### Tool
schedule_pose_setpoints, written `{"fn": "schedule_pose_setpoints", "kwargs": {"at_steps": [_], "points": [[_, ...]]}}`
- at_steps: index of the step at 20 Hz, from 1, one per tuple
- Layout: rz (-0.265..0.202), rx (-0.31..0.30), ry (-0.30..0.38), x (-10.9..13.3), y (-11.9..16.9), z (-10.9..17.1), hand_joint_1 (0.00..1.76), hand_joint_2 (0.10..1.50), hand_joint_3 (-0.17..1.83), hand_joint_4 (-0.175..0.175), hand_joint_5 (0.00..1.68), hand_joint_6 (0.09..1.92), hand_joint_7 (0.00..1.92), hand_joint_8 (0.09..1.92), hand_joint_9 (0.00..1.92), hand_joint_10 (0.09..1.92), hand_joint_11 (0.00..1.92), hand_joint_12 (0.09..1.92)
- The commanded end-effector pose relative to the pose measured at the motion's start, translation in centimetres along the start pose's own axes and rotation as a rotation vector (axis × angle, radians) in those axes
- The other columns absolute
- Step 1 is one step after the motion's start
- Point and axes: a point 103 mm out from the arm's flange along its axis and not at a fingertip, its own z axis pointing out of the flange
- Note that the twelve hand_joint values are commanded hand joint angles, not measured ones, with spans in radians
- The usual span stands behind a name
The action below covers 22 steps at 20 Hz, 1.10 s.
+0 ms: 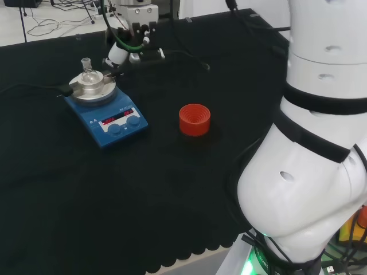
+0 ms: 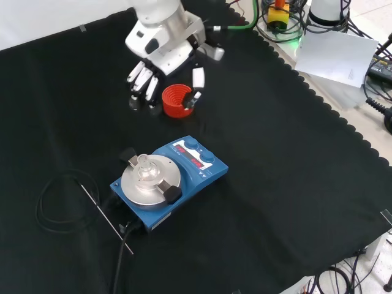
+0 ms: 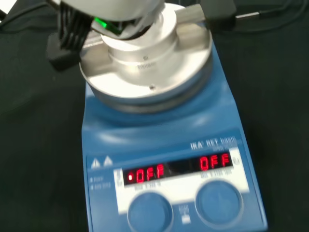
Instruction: Turn on the heater.
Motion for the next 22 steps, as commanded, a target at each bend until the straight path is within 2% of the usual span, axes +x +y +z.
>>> {"fn": "schedule_pose_setpoints", "kwargs": {"at_steps": [1, 8, 12, 14, 17, 19, 22], "points": [[0.057, -0.041, 0.025, -1.3, -5.5, 1.0, 0.94, 0.65, 0.67, -0.06, 0.61, 0.8, 0.3, 0.71, 0.48, 0.7, 0.21, 1.39], [0.057, 0.046, -0.02, -0.4, -8.5, 4.0, 1.01, 0.68, 0.75, -0.058, 0.6, 0.81, 0.79, 0.8, 0.91, 0.65, 0.44, 1.32], [0.042, 0.091, -0.045, 0.5, -9.2, 5.8, 1.04, 0.69, 0.76, -0.065, 0.61, 0.81, 1.04, 0.94, 1.08, 0.75, 0.56, 1.28], [0.035, 0.115, -0.061, 0.9, -9.3, 6.5, 1.07, 0.7, 0.76, -0.087, 0.62, 0.81, 1.16, 1.06, 1.19, 0.89, 0.75, 1.19], [0.026, 0.155, -0.083, 1.5, -9.3, 7.5, 1.16, 0.73, 0.77, -0.136, 0.61, 0.81, 1.33, 1.38, 1.35, 1.22, 1.12, 1.02], [0.03, 0.212, -0.109, 1.9, -9.1, 8.2, 1.25, 0.75, 0.81, -0.138, 0.57, 0.85, 1.4, 1.59, 1.43, 1.41, 1.13, 1.08], [0.027, 0.29, -0.136, 2.7, -8.6, 9.2, 1.39, 0.74, 0.94, -0.112, 0.45, 0.92, 1.45, 1.8, 1.48, 1.6, 1.03, 1.32]]}}
